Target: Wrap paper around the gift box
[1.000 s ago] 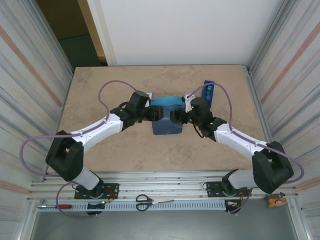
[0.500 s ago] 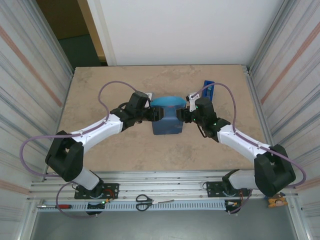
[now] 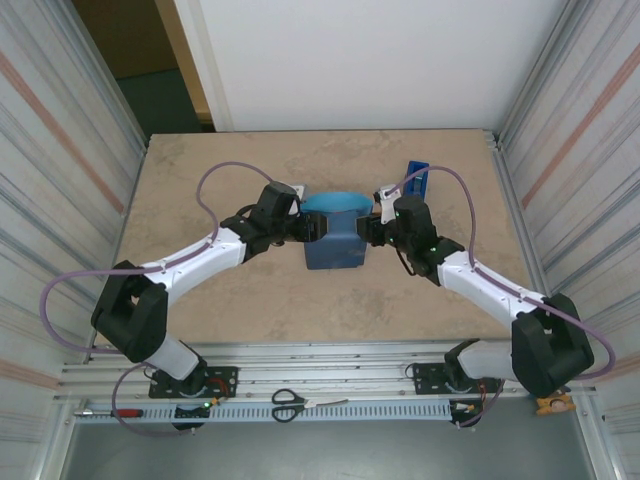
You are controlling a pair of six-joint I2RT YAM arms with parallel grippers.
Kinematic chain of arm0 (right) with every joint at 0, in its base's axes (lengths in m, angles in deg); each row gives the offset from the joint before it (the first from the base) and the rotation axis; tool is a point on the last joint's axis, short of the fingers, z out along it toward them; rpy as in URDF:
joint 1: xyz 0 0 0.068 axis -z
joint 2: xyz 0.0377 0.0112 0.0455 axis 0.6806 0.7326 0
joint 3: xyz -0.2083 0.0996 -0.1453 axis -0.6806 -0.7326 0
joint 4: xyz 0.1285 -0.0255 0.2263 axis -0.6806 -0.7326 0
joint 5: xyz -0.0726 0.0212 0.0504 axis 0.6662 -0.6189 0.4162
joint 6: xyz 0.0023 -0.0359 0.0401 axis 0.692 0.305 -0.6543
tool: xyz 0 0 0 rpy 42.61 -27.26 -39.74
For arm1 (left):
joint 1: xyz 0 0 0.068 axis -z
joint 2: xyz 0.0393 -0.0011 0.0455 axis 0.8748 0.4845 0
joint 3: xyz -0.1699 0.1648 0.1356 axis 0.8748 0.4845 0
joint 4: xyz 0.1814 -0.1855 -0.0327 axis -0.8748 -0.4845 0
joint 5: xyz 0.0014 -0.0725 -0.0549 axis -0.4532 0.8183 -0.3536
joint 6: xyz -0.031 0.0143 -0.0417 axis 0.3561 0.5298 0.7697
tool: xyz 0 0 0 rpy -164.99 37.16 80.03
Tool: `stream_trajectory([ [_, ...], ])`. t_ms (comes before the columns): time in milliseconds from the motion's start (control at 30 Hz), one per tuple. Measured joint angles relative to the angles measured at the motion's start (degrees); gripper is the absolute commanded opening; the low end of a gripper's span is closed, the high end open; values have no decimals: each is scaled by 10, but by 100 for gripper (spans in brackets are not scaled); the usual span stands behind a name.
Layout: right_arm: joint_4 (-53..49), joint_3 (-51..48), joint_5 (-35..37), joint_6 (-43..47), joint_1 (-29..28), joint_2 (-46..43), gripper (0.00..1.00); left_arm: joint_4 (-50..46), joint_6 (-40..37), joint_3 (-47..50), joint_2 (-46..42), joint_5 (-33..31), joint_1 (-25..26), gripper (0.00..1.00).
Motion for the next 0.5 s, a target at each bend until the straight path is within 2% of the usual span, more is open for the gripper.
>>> stream_trajectory([
  [233, 22, -11, -5, 9, 0, 11, 35, 2, 1, 1, 0, 0, -1, 60],
  [500, 45, -10, 18, 19, -5, 22, 37, 4, 2, 1, 0, 0, -1, 59],
])
